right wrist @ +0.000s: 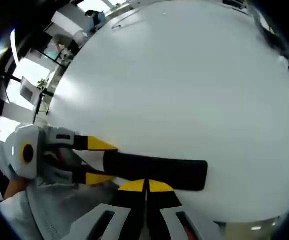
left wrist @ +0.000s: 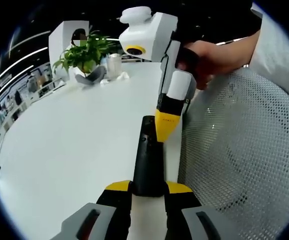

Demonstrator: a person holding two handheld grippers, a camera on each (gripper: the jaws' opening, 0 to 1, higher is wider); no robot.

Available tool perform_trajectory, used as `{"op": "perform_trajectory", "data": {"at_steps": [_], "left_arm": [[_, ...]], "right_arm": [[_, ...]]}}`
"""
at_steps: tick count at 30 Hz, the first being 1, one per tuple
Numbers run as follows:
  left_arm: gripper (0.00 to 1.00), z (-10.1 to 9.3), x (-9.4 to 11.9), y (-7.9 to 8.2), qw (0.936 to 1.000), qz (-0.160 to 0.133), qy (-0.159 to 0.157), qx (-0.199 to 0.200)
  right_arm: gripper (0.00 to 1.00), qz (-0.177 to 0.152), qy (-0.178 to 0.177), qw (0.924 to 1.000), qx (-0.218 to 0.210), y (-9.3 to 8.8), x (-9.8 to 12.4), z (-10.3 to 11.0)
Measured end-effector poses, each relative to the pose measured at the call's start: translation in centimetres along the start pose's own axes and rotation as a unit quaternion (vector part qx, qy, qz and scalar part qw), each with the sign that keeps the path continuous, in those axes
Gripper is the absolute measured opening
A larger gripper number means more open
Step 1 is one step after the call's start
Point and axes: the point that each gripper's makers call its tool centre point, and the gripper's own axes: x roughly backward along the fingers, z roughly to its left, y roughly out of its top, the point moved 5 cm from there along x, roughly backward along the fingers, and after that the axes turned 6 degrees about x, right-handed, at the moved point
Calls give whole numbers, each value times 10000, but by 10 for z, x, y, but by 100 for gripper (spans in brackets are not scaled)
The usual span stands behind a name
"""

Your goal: Press the specified remote control buttons in sequence, fully releasing each button before pressing the next.

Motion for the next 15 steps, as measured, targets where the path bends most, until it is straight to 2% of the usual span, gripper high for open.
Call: {"op": "perform_trajectory", "data": {"at_steps": [7,15], "left_arm": [[24,-1,0,0,10000,-18,0,15],[24,0,0,0,10000,-24,-10,32]], "right_arm": [[0,-43,8,10000,-50,0,1,-1],[0,-46,-103,9997,235,-1,-1,1]]}}
